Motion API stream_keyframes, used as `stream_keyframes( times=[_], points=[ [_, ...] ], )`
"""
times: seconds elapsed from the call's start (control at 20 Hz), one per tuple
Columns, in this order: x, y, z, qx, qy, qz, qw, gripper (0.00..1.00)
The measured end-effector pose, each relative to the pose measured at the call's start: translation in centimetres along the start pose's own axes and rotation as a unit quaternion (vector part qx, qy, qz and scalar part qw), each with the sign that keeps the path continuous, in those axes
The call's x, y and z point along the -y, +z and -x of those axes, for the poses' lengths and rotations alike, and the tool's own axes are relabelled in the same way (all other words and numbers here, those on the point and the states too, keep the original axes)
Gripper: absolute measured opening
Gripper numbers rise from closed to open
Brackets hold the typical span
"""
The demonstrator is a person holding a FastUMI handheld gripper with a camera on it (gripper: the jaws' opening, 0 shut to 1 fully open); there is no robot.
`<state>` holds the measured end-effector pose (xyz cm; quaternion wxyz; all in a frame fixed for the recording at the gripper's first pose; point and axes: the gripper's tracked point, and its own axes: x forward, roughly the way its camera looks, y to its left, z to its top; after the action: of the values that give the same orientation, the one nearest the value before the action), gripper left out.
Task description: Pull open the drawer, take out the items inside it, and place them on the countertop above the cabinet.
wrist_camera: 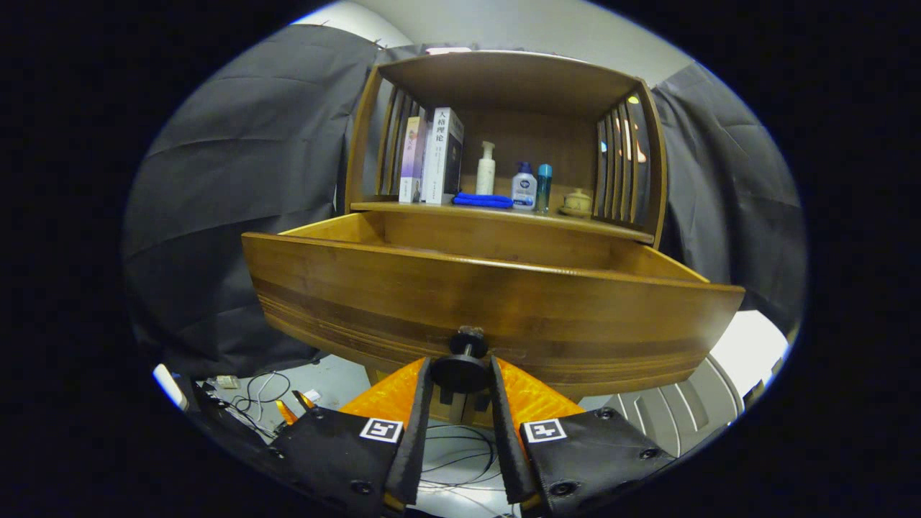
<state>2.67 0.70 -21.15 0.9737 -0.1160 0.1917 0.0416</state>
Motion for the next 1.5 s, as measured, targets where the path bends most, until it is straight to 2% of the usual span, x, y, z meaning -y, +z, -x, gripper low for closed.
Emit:
stream_keyframes(
  times=[0.15,0.3,0.65,0.8,1.05,1.25,1.5],
  points=[
    [0.6,3.3,0.7,0.052,-0.003,0.017,0.998,0.76],
    [1.3,7.1,1.8,0.102,-0.011,0.007,0.995,0.98],
    [1.9,14.7,1.3,0.135,0.029,0.017,0.99,0.98],
    [1.3,17.5,0.0,0.129,0.058,0.04,0.989,0.98],
    [1.0,20.3,-3.2,0.12,0.076,0.095,0.985,0.98],
    [0.1,19.2,-6.9,0.063,0.104,0.105,0.987,0.98],
    [-0.9,15.1,-12.2,-0.087,0.149,0.05,0.984,0.98]
  ],
)
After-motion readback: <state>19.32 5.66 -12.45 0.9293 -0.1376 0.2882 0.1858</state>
